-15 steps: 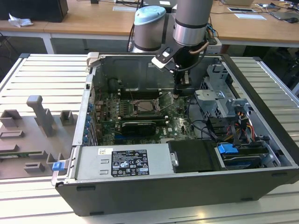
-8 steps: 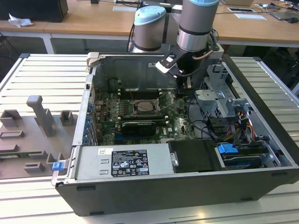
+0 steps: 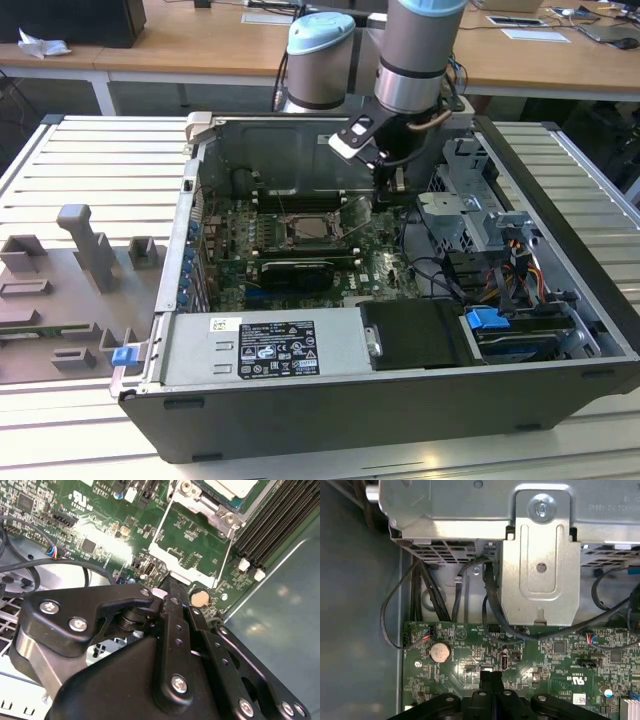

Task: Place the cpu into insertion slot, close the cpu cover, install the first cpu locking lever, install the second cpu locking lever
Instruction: 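Close the cpu cover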

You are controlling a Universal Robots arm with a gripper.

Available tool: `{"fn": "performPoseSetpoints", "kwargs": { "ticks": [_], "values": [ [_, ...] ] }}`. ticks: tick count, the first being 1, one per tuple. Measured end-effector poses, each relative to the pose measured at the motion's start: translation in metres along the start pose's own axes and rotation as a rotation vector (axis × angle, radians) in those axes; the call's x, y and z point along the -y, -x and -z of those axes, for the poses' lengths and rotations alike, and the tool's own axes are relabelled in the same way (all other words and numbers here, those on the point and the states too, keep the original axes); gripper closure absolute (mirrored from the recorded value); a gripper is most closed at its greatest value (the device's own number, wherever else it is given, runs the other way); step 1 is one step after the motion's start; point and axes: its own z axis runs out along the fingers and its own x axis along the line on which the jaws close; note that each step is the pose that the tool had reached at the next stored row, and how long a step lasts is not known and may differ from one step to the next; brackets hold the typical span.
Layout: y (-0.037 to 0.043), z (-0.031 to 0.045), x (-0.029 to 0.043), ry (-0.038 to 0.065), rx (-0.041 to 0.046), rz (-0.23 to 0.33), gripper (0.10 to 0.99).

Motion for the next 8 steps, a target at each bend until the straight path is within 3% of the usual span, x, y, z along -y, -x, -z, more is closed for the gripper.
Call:
{"fn": "performPoseSetpoints", "kwargs": {
  "ticks": [8],
  "values": [
    [-0.0002, 0.0002, 0.0105, 0.000, -0.0001, 0.000, 0.980]
  ]
}}
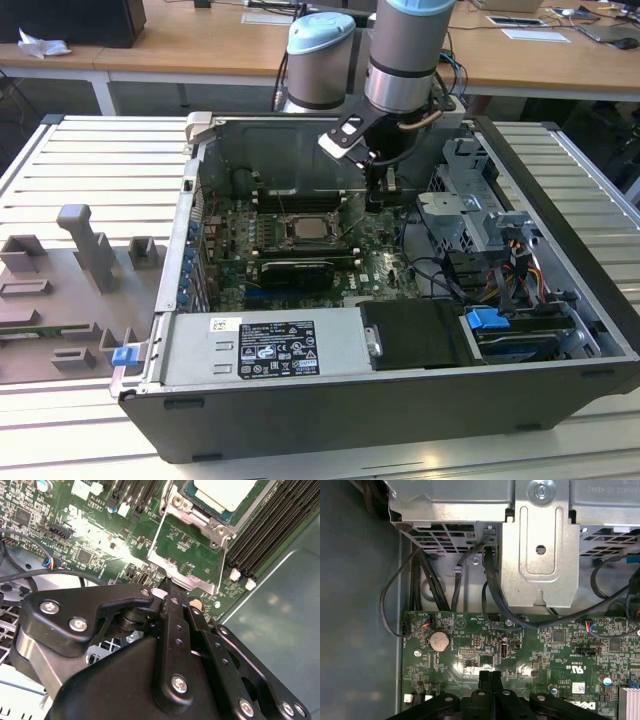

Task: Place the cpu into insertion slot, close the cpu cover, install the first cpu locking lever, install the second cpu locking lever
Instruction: 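Close the cpu cover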

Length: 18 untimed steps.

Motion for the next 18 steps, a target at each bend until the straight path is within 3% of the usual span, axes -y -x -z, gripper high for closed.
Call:
{"fn": "performPoseSetpoints", "kwargs": {
  "ticks": [14, 18],
  "values": [
    [-0.0003, 0.0002, 0.0138, 0.000, 0.0000, 0.000, 0.980],
    [-0.0007, 0.0004, 0.0292, 0.000, -0.0001, 0.000, 0.980]
  ]
}}
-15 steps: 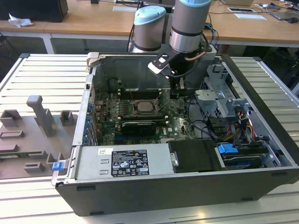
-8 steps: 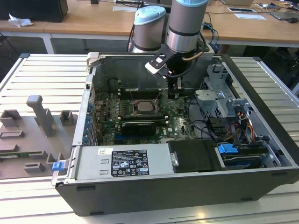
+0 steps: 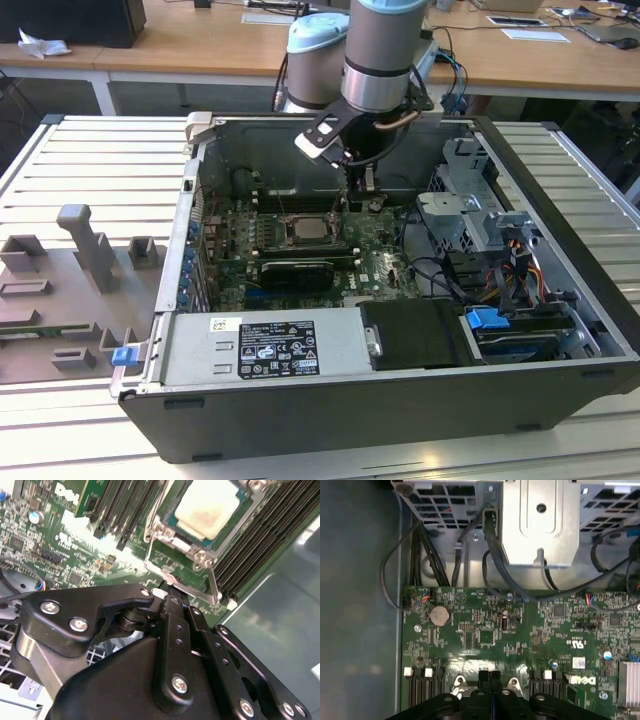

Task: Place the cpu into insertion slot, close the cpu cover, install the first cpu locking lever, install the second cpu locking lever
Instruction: 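Close the cpu cover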

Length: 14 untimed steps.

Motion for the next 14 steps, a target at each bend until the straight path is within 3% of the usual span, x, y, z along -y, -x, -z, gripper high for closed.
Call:
{"fn": "performPoseSetpoints", "kwargs": {
  "ticks": [9, 14],
  "values": [
    [-0.0004, -0.0009, 0.0198, 0.000, -0.0001, 0.000, 0.980],
    [-0.0004, -0.0058, 0.0247, 0.000, 0.0001, 0.000, 0.980]
  ]
}}
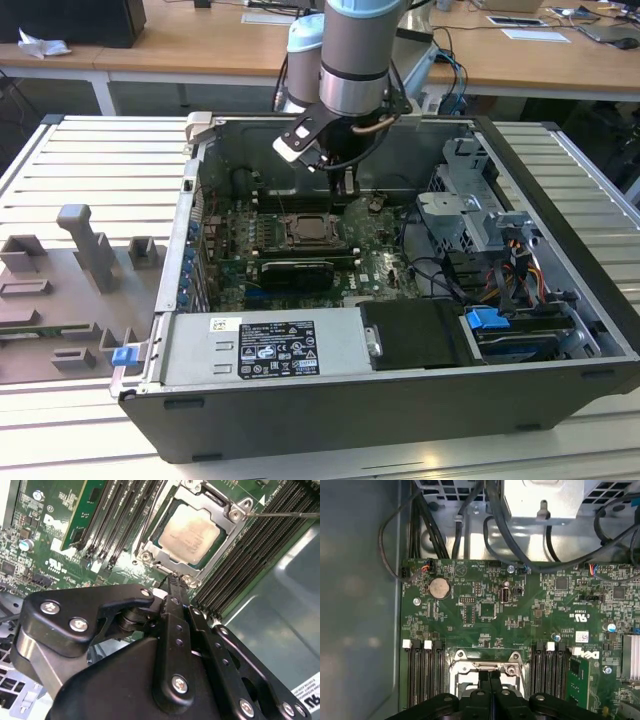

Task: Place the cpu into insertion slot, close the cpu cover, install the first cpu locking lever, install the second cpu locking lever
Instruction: 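Close the cpu cover, then install the first cpu locking lever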

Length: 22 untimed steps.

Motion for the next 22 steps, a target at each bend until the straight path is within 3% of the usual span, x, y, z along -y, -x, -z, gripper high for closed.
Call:
{"fn": "performPoseSetpoints", "kwargs": {
  "ticks": [7, 11, 22],
  "values": [
    [-0.0003, -0.0024, 0.0147, 0.000, 0.0000, 0.000, 0.980],
    [-0.0004, -0.0040, 0.0268, 0.002, -0.0001, 0.000, 0.980],
    [-0.0004, -0.0045, 0.0356, 0.005, 0.0001, 0.001, 0.980]
  ]
}}
